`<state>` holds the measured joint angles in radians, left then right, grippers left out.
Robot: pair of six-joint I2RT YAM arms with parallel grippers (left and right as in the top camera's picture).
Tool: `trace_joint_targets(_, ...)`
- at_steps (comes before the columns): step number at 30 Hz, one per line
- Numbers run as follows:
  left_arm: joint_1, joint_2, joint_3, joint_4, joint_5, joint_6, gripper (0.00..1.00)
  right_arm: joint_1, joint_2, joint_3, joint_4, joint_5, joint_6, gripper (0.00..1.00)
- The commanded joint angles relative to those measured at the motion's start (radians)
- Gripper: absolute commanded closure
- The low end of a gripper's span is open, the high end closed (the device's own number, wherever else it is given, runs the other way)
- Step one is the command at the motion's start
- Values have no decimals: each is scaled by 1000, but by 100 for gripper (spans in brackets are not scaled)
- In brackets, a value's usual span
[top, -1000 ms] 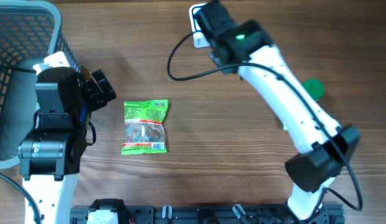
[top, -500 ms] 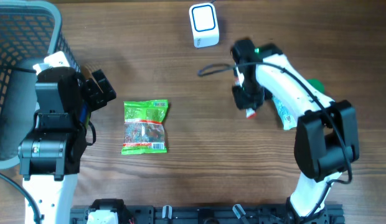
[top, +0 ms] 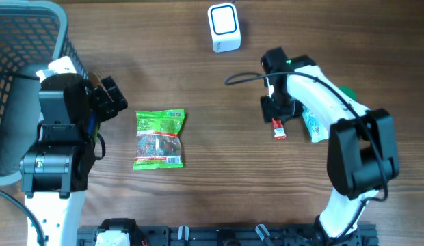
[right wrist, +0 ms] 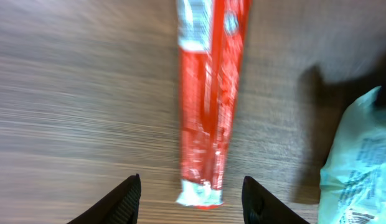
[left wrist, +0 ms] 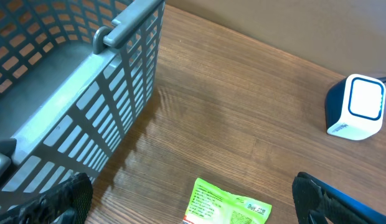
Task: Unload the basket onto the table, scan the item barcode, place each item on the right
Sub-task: 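Carry the red stick right and release it beside the wipes pack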
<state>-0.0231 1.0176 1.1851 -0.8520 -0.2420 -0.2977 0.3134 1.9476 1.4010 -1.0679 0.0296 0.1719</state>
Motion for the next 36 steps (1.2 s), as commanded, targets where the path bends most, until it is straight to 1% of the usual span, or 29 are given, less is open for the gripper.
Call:
trace_joint_targets(1,4,0,14,3,-6,5,0,4,-61,37,15,-140,16,52)
trace_joint_targets(2,4,0,14,3,-6,5,0,4,-59,36,23,-164,17,57)
trace_joint_targets(3,4,0,14,3,-6,5,0,5,-54,29,40,-174,29,69)
trace_joint_targets(4,4,0,14,3,-6,5,0,8,-53,11,71,-169,51,85)
trace_joint_targets(5,4,0,14,3,-6,5,0,10,-53,-9,106,-166,69,94)
trace_joint_targets(6,4,0,14,3,-6,5,0,11,-53,-24,135,-164,74,96)
trace_joint_targets(9,4,0,14,3,-6,5,0,14,-53,-106,266,-161,77,96)
trace_joint_targets(13,4,0,14,3,-6,5,0,14,-53,-221,399,-91,159,96)
trace_joint_targets(15,4,0,14,3,-6,5,0,14,-53,-283,454,-45,175,95)
trace_joint_targets(18,4,0,14,3,-6,5,0,12,-53,-305,428,22,172,96)
trace_joint_targets(24,4,0,14,3,-6,5,0,9,-54,-304,285,237,172,96)
trace_joint_targets(28,4,0,14,3,-6,5,0,-6,-54,-304,206,337,236,96)
trace_joint_targets(33,4,0,14,3,-6,5,0,-10,-61,-276,187,333,213,96)
trace_joint_targets(34,4,0,14,3,-6,5,0,-9,-64,-260,179,309,195,96)
trace_joint_targets(36,4,0,14,3,-6,5,0,-6,-77,-215,176,141,80,96)
